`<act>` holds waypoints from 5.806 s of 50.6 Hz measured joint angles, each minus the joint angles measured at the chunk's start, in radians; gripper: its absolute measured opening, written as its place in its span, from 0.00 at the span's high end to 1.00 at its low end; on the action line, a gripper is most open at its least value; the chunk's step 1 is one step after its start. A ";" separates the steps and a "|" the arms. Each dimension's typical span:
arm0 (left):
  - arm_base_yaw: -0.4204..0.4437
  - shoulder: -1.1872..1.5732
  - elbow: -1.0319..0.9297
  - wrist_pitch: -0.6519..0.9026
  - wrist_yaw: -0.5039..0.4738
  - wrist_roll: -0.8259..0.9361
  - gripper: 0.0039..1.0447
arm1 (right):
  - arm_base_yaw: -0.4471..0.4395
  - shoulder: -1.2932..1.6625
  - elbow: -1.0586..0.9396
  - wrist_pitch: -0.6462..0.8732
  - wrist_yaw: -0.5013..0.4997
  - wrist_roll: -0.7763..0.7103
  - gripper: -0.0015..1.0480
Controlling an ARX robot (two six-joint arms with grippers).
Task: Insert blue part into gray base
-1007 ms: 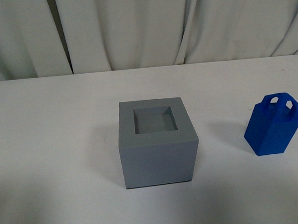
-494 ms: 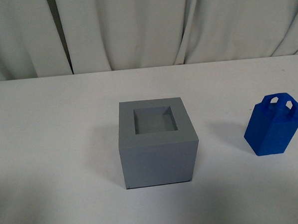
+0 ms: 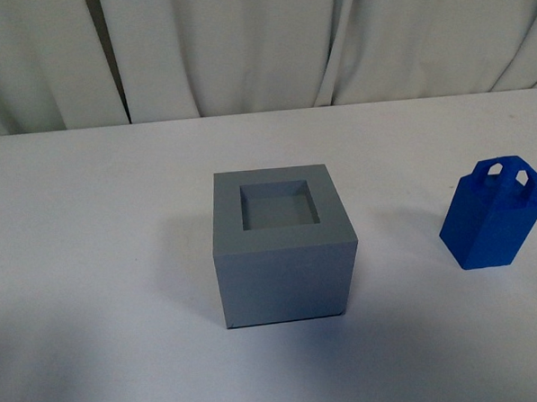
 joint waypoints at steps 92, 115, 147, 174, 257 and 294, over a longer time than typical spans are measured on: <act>0.000 0.000 0.000 0.000 0.000 0.000 0.06 | 0.268 1.175 1.317 -1.312 0.505 -1.172 0.07; 0.000 0.000 0.000 0.000 0.000 0.000 0.06 | 0.270 1.182 1.314 -1.296 0.529 -1.184 0.36; 0.000 0.000 0.000 0.000 0.000 0.000 0.06 | 0.355 1.118 1.493 -1.466 0.359 -1.162 0.55; 0.000 0.000 0.000 0.000 0.000 0.000 0.06 | 0.516 1.075 1.523 -1.450 0.339 -1.055 0.55; 0.000 0.000 0.000 0.000 0.000 0.000 0.06 | 0.624 1.107 1.474 -1.363 0.409 -0.955 0.55; 0.000 0.000 0.000 0.000 0.000 0.000 0.06 | 0.618 1.109 1.452 -1.336 0.347 -0.927 0.09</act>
